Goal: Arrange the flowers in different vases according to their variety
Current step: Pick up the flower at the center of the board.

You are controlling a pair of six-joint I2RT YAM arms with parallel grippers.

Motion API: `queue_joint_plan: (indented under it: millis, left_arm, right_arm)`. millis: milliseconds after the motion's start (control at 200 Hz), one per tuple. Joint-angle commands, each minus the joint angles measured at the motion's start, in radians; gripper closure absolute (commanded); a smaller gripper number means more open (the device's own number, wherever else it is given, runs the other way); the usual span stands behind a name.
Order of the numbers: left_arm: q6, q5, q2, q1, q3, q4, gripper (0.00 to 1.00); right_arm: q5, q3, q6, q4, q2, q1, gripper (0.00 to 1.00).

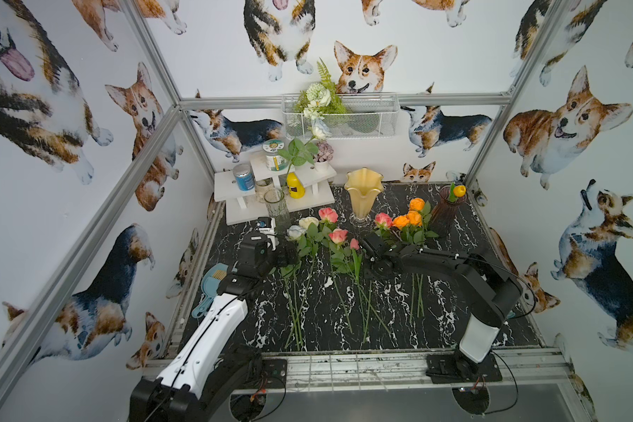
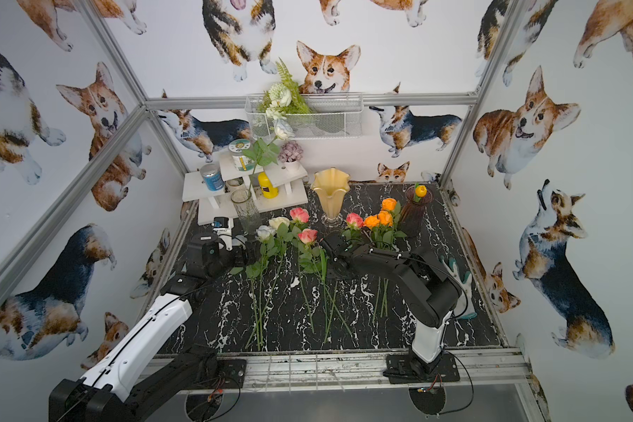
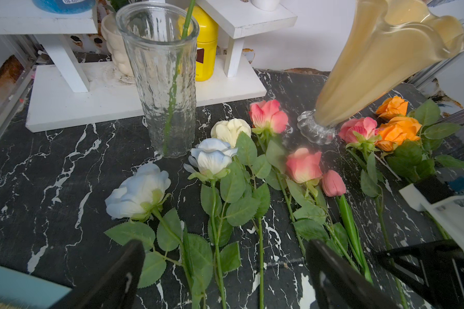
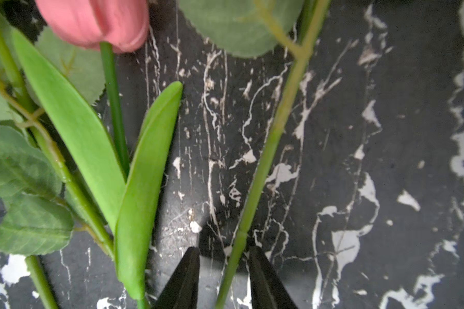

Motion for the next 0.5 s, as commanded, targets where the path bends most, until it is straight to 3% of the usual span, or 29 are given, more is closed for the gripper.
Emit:
queue_joint_plan:
  millis: [0,200,295,490]
  left_arm:
    - [-0.008,0.015,0.003,0.0,0.0,-0.006,0.0]
    - [-0.012,0.02,0.008,0.0,-0.001,-0.005,0.0]
    - [-0.014,0.019,0.005,0.0,-0.001,-0.006,0.0]
    - [-0.018,0.02,0.003,0.0,-0.005,-0.007,0.0]
  right_arm:
    - [0.013,0.009,0.01,-0.029,0.021,0.0,0.66]
    - [0.011,-0.019,0.02,-0.018,0.017,-0.002,0.94]
    - [0.02,-0.041,0.032,-0.002,-0.007,-0.002,1.0]
    - [0.082,-0.07,0.049,0.021,-0.091,-0.001,1.0]
